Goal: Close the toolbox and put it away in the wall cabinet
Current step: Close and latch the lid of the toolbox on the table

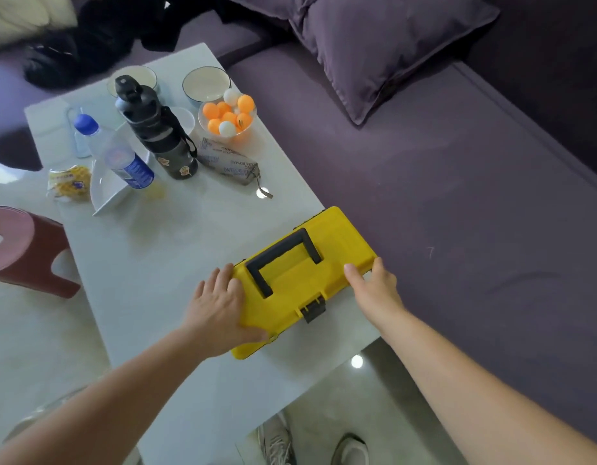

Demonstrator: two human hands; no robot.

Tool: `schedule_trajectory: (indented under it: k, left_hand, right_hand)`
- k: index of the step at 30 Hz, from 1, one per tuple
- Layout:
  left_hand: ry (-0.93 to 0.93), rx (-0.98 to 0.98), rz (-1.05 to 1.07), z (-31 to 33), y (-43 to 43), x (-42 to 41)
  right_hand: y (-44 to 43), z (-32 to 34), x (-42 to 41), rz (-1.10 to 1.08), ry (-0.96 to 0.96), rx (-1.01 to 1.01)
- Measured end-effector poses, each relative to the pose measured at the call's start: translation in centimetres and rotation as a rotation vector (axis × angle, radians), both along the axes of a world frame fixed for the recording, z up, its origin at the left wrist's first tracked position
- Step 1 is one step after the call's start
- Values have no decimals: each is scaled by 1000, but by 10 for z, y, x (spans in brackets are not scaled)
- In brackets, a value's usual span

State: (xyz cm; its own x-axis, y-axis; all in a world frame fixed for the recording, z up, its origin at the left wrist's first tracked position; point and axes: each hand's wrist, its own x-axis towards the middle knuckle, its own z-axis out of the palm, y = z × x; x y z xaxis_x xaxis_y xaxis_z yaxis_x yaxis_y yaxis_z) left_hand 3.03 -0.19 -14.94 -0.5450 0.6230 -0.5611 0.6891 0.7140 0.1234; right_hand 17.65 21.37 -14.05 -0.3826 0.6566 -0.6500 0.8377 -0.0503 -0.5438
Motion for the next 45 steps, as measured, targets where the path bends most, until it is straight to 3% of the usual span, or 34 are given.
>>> schedule_trajectory:
  k: [4, 8, 13, 20, 31, 36, 41, 45]
  left_hand:
    - [19, 1, 4, 6, 5, -2]
    - [-10, 82, 106, 8, 18, -5]
    - [-123, 219, 281, 0, 20, -7]
    - [-81, 226, 152, -4, 18, -11]
    - [-93, 156, 218, 2, 28, -13]
    - [-134, 57, 298, 3, 51, -24]
    - [-47, 146, 344, 8, 72, -17]
    - [-1, 328, 440, 23, 77, -7]
  right_hand:
    - [-22, 4, 11, -202, 32, -23]
    - [-61, -5, 22, -528, 140, -426]
    - [-74, -11, -1, -666, 217, -577]
    - [-70, -18, -25, -741, 181, -534]
    - [-72, -16, -30, -819, 253, -586]
    - [-66, -9, -29, -541, 156, -326]
    - [-60, -7, -11, 108, 150, 387]
    - [-54, -17, -4, 475, 42, 491]
